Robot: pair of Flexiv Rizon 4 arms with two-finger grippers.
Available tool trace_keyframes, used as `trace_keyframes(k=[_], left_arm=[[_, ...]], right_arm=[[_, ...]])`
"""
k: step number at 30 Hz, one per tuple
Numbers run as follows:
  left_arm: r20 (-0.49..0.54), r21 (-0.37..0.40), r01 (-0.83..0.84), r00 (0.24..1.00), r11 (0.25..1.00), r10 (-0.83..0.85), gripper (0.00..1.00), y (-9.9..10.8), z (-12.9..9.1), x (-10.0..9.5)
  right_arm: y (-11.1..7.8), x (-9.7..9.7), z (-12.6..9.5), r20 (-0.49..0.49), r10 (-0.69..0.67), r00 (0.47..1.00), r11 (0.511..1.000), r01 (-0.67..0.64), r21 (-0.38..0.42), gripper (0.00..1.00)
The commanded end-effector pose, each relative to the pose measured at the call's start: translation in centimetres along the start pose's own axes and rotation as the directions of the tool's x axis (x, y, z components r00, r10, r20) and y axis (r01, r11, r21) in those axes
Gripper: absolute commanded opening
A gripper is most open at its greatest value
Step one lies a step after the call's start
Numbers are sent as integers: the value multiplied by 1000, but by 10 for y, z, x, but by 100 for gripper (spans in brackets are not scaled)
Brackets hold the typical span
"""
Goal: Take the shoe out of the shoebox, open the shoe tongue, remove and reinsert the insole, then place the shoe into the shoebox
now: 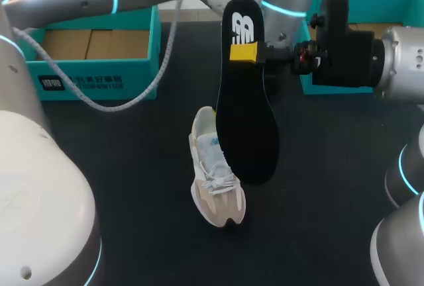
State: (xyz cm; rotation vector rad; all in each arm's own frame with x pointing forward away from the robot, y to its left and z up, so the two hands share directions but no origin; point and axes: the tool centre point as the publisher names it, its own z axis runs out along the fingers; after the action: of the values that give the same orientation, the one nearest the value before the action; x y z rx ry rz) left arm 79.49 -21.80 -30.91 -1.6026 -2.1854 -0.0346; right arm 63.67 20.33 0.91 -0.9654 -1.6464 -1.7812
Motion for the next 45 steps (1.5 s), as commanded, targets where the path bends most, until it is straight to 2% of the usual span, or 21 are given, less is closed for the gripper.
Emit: trace_keyframes(k=[1,4,10,17,23,31,37,40,42,45], left_arm=[[313,14,9,950,1000,-13,100,10,-26,26],[411,4,10,912,1000,-11,100,13,-43,35],[551,-27,-1,834,1000,16,100,15,-66,51],[663,-68,-6,747,998,50,100,20,-80,69],[749,-47,-54,659,997,71,100,28,-88,95],[853,-45,-119,512,992,100,100,17,-103,124],[891,-79,-136,435,988,131,100,4,-115,133],[913,-62,-148,392,987,116,100,-2,-123,139],[898,-56,-177,421,983,127,100,-5,-129,141],[898,-56,-177,421,983,127,100,-5,-129,141]], right_arm=[[0,0,4,2,1,1000,1000,-1,-2,0],[0,0,4,2,1,1000,1000,-1,-2,0],[23,-8,-27,63,45,997,994,-39,-107,0],[54,-24,-57,96,120,988,979,-102,-177,0],[73,-41,-75,78,181,980,964,-161,-210,0],[80,-82,-86,40,335,941,908,-312,-279,0],[83,-111,-88,36,447,894,852,-413,-321,0],[85,-121,-87,29,495,868,818,-455,-352,0],[85,-121,-87,29,495,868,818,-455,-352,0],[85,-121,-87,29,495,868,818,-455,-352,0]])
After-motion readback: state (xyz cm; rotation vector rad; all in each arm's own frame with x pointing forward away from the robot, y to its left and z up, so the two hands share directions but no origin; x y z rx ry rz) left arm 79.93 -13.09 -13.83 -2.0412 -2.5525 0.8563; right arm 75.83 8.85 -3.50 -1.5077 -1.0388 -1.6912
